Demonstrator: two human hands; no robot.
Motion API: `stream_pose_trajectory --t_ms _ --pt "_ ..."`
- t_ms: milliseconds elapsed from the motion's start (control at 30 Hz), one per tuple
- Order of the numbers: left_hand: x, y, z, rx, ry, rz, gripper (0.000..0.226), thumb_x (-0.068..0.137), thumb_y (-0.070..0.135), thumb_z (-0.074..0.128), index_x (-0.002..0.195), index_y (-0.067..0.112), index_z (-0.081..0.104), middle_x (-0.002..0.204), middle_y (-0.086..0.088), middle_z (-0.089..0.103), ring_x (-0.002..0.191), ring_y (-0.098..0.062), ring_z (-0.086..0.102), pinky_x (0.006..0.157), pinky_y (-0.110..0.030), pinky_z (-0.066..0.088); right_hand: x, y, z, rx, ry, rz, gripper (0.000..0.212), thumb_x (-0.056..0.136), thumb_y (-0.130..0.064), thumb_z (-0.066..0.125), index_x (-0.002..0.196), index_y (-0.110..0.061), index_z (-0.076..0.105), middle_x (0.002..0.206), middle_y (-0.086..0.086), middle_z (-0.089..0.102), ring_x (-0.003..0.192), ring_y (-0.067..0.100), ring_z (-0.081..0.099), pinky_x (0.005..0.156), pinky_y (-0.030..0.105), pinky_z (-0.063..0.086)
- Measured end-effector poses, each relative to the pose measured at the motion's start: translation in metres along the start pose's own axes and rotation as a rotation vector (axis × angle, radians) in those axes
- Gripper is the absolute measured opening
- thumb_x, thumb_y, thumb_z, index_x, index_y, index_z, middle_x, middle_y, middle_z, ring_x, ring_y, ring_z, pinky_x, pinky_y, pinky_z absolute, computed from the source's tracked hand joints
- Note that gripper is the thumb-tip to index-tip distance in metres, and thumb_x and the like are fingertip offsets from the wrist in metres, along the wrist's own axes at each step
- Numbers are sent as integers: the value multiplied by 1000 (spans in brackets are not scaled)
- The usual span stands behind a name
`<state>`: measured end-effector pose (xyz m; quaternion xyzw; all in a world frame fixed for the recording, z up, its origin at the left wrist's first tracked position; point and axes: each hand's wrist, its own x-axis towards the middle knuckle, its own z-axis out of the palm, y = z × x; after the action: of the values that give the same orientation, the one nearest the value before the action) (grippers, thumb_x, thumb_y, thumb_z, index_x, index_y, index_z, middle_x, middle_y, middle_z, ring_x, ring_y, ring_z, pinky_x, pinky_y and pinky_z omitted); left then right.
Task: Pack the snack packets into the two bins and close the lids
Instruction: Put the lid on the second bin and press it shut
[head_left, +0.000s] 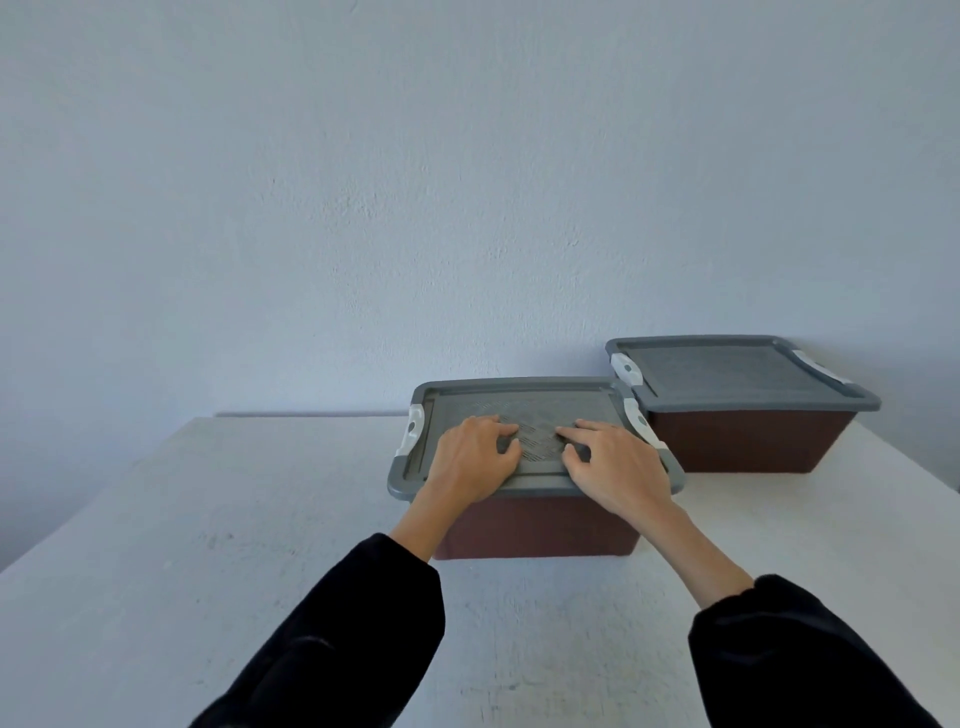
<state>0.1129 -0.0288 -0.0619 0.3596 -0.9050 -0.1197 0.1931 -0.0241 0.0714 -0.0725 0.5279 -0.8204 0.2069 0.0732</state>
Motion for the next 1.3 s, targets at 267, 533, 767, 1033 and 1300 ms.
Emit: stream_pose_trajectory --t_ms 267,533,767,1033,1300 --pt "70 -27 13 2 0 -8 36 92 33 46 125 26 58 140 1 49 124 -20 50 97 -31 41 66 7 24 10 15 9 39 92 -34 41 128 -29 56 139 -4 51 127 14 47 92 30 47" --pt "115 -42 20 -2 34 13 35 92 29 46 124 25 60 138 2 52 116 -19 56 90 -30 45 108 13 37 6 29 -4 39 93 -33 41 128 -27 56 137 -3 53 125 15 49 91 31 47" --pt "135 -53 29 -14 45 10 35 91 30 46 123 28 60 138 2 52 115 -19 56 90 -31 47 126 17 45 12 48 -4 40 92 -32 40 128 -28 56 136 -4 53 126 14 47 92 30 46" --pt "135 -54 32 -3 114 24 33 92 29 45 120 27 62 133 4 56 114 -16 57 88 -28 45 128 18 50 -7 71 -7 39 92 -32 41 127 -28 56 135 -5 54 125 15 48 91 31 46" --pt "100 -44 41 39 251 29 45 96 35 26 116 19 62 118 2 64 102 -18 62 84 -29 46 92 17 58 -6 236 -57 44 92 -32 30 114 -18 65 116 4 67 108 22 61 91 37 47"
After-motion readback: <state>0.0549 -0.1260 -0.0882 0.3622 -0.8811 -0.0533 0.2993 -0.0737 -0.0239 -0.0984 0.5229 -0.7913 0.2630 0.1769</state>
